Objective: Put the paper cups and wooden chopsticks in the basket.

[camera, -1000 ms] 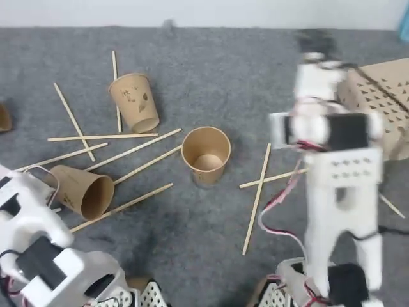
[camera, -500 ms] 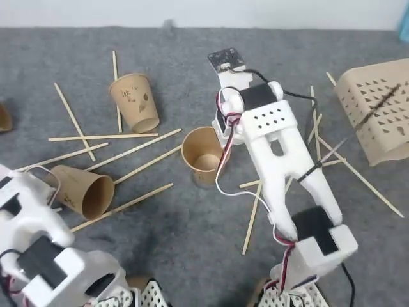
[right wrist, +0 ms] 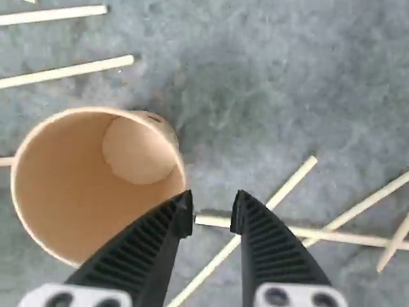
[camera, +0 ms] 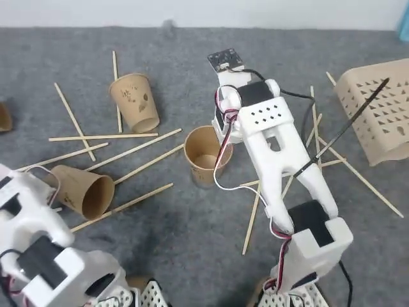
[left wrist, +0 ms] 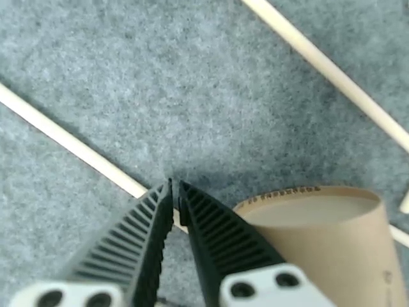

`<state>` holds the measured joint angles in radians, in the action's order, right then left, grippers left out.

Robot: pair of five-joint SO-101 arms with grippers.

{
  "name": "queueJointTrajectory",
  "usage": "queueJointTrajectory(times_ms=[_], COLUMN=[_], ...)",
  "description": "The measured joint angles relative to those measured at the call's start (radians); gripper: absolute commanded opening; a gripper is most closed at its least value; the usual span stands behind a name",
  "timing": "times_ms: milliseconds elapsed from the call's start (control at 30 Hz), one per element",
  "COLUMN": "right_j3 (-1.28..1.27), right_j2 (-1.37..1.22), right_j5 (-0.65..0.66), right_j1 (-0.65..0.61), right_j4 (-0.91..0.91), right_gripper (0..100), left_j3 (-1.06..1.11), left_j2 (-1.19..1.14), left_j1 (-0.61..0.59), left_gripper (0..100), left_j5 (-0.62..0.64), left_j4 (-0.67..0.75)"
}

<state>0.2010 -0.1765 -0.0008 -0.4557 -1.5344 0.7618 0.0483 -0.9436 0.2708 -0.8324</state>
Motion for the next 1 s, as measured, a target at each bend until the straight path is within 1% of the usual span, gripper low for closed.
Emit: queueJointTrajectory(times_ms=[100, 233, 367, 567, 700, 833, 900, 1000], right_j3=[0.018, 0.021, 0.021, 0.021, 0.034, 0.046, 0.041, 0.043], right_j2=[0.021, 0.031, 0.031, -0.006, -0.052, -0.137, -0.161, -0.164], right_j5=[0.000, -0.002, -0.002, -0.002, -0.002, -0.002, -0.002, 0.048], right_j1=[-0.011, -0.060, -0.103, -0.114, -0.060, 0.012, 0.017, 0.008], right_j4=[-0.044, -0.087, -0.098, -0.092, -0.087, -0.087, -0.087, -0.087], right_gripper=[13.4, 13.4, 13.4, 13.0, 12.5, 3.9, 1.0, 1.0], left_j3=[0.000, 0.000, 0.000, 0.000, 0.000, 0.000, 0.000, 0.000], left_j2=[0.000, 0.000, 0.000, 0.000, 0.000, 0.000, 0.000, 0.000], left_j1=[0.000, 0.000, 0.000, 0.000, 0.000, 0.000, 0.000, 0.000], left_gripper=[1, 1, 1, 1, 1, 1, 1, 1], left_j5=[-0.008, -0.011, -0.011, -0.014, -0.014, -0.014, -0.014, -0.014], left_j4=[0.000, 0.000, 0.000, 0.000, 0.000, 0.000, 0.000, 0.000])
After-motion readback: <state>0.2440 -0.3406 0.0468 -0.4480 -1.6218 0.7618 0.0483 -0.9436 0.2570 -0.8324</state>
